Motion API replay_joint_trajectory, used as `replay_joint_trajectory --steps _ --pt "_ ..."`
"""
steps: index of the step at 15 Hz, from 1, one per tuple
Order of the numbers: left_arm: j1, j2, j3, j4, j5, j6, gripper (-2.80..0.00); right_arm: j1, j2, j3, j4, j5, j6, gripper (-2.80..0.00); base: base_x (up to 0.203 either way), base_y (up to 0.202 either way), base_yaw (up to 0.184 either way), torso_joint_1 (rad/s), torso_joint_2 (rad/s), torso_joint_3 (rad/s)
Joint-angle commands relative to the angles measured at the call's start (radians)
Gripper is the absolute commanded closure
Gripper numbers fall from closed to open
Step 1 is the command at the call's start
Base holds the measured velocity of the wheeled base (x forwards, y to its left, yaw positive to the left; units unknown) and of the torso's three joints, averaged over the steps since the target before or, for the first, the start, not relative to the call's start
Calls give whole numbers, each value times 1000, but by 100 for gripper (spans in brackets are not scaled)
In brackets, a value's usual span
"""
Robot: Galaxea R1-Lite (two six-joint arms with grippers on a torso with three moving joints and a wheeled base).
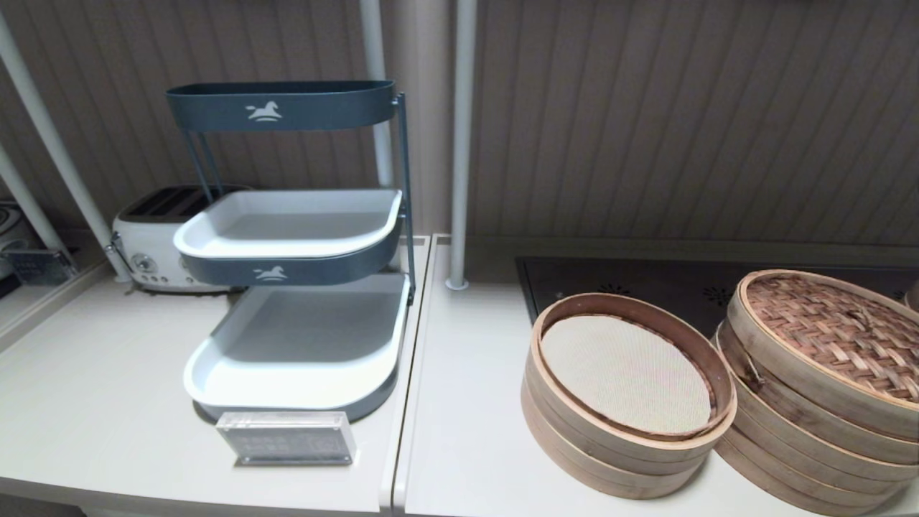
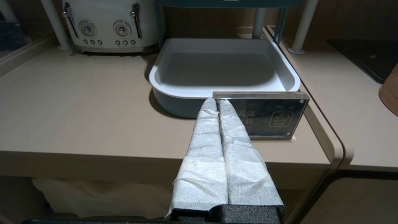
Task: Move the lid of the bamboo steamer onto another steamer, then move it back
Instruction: Pick up the steamer
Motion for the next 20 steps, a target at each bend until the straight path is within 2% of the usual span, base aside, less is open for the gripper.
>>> replay_joint_trajectory --steps 1,8,9,12,13,17,20 --pt "0 -3 28 0 0 0 0 0 2 23 -2 1 -4 0 0 0 0 0 0 0" --pt "0 -2 27 0 0 1 0 0 2 -9 18 1 -7 0 0 0 0 0 0 0" --pt "0 -3 28 0 -1 0 0 -1 8 -59 48 4 -8 0 0 0 0 0 0 0" --pt "0 -2 28 0 0 1 0 -1 21 -285 297 39 -9 0 0 0 0 0 0 0" --pt "0 -2 28 0 0 1 0 -3 53 -336 329 49 -9 0 0 0 0 0 0 0" --pt "0 -2 28 0 0 1 0 13 367 -575 350 51 -4 0 0 0 0 0 0 0" --pt "0 -3 28 0 0 1 0 9 615 -807 390 44 32 0 0 0 0 0 0 0"
